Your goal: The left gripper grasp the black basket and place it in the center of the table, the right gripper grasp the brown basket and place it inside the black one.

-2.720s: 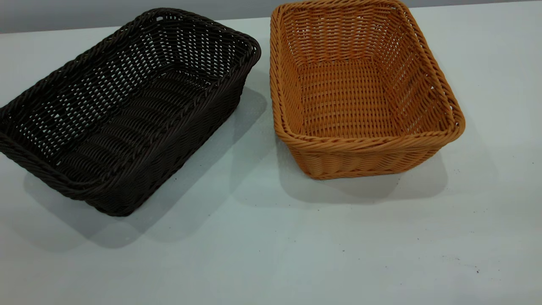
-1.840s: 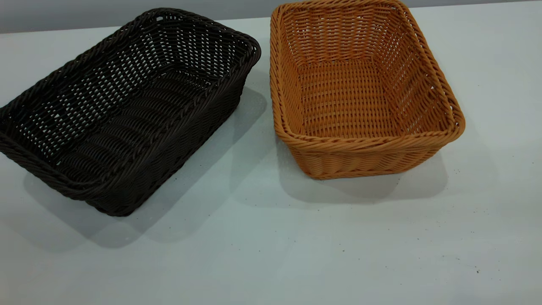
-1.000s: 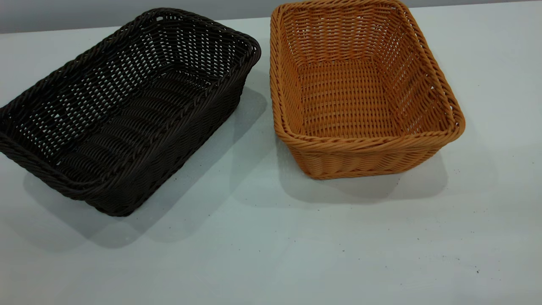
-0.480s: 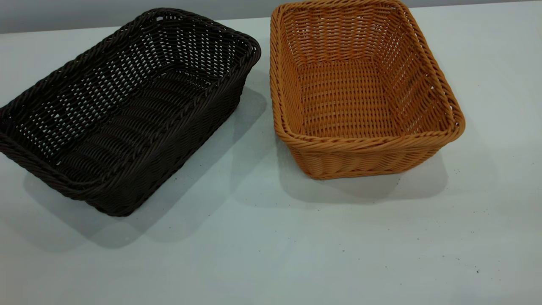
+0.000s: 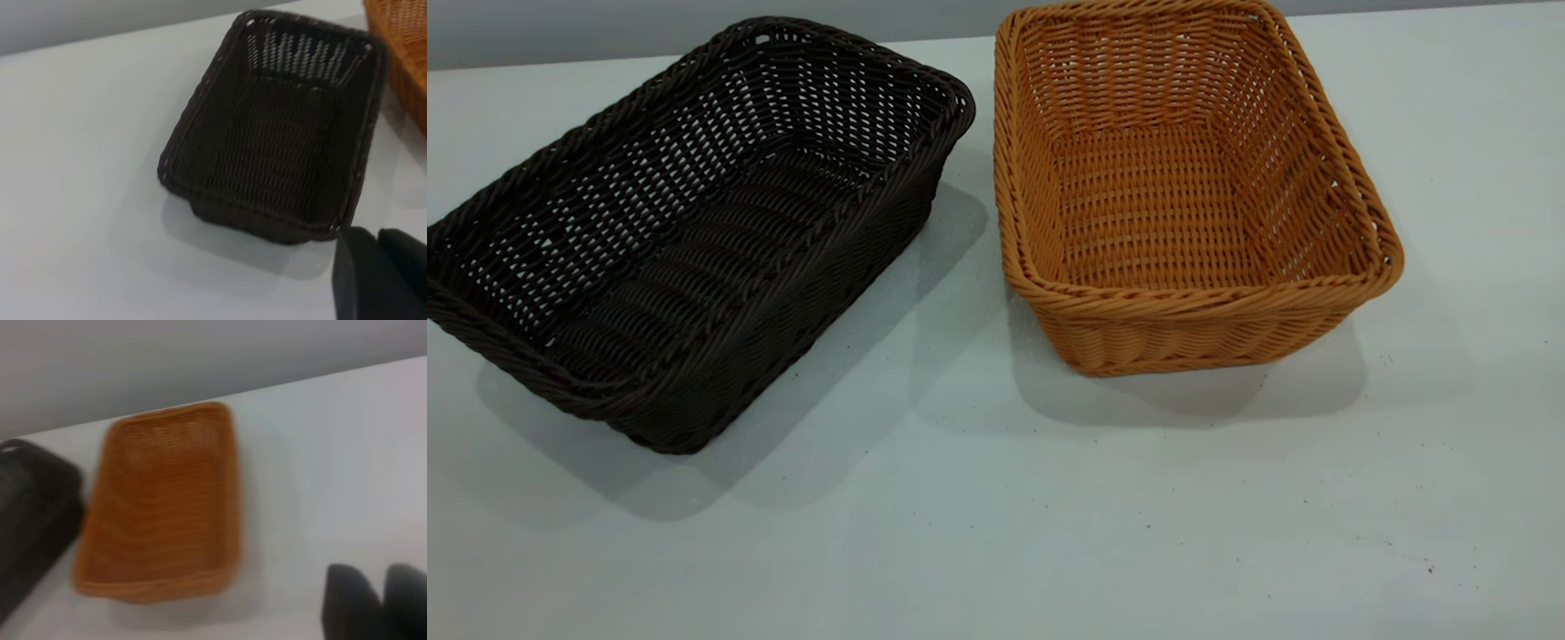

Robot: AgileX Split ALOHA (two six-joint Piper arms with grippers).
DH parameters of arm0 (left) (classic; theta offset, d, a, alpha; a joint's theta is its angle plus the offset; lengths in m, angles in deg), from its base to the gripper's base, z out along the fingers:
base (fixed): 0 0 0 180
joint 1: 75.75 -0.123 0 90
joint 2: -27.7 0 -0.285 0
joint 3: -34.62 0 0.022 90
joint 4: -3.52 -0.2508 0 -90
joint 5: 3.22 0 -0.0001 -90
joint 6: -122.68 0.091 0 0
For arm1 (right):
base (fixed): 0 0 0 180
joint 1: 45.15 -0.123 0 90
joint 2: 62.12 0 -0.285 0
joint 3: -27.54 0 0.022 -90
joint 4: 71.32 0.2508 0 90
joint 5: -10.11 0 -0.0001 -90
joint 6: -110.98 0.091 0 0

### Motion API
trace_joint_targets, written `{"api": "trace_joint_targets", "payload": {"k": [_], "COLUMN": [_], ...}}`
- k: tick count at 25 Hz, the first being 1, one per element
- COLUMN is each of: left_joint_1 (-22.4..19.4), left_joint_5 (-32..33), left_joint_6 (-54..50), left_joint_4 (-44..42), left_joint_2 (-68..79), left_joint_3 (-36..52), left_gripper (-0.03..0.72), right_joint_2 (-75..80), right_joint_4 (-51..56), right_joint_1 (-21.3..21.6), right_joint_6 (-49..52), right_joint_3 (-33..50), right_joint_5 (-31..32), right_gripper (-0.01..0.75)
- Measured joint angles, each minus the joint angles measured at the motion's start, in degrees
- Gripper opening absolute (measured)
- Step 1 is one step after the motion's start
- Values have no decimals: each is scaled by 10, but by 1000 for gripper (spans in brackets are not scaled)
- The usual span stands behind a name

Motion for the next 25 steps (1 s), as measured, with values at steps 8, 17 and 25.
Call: {"api": "trace_joint_targets", "payload": {"k": [8,17,25], "left_joint_1": [0,0,0], "left_joint_5": [-87,-182,-222], "left_joint_6": [55,85,131], "left_joint_4": [19,47,111], "left_joint_2": [139,250,296], "left_joint_3": [-47,-47,-47], "left_gripper": [352,418,418], "right_joint_2": [141,282,418], "right_joint_4": [219,458,545], "right_joint_1": [0,0,-51], "right_joint_6": [-134,-154,43], "right_joint_3": [0,7,7], "right_joint_5": [-1,-1,-29], "right_gripper": [510,538,539]}}
